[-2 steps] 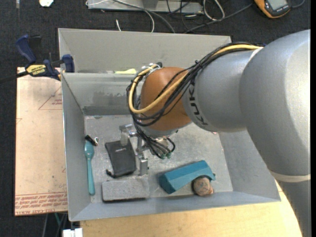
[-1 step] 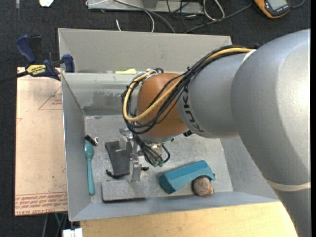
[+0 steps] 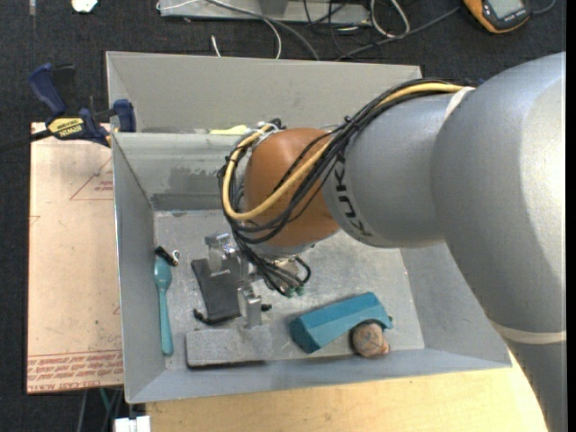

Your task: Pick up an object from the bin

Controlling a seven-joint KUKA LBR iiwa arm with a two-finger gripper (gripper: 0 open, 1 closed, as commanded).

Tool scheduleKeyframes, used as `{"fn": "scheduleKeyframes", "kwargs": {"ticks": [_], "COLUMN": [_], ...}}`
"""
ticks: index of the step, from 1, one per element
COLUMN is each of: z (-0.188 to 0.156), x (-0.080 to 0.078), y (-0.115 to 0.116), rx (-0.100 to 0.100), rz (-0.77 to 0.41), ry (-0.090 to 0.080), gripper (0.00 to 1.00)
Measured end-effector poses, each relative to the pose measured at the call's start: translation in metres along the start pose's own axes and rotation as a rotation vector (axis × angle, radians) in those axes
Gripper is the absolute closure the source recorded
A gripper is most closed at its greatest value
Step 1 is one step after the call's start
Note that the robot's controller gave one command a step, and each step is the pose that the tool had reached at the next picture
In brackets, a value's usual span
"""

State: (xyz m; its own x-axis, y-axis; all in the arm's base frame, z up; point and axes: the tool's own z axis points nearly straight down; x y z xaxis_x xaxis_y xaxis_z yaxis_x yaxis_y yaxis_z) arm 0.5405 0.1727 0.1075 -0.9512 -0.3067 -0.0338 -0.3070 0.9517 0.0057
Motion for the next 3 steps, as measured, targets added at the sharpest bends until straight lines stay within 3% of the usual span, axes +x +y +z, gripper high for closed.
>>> {"fn": "scheduleKeyframes", "kwargs": {"ticks": [1, 2, 3], "z": [0.013, 0.019, 0.033], "x": [0.008, 0.005, 0.005], "y": [-0.013, -0.014, -0.019], "rx": [-0.001, -0.002, -0.002], "rz": [0.071, -0.008, 0.004], "ry": [0.001, -0.004, 0.000], "gripper": [0.00, 0.00, 1.00]}}
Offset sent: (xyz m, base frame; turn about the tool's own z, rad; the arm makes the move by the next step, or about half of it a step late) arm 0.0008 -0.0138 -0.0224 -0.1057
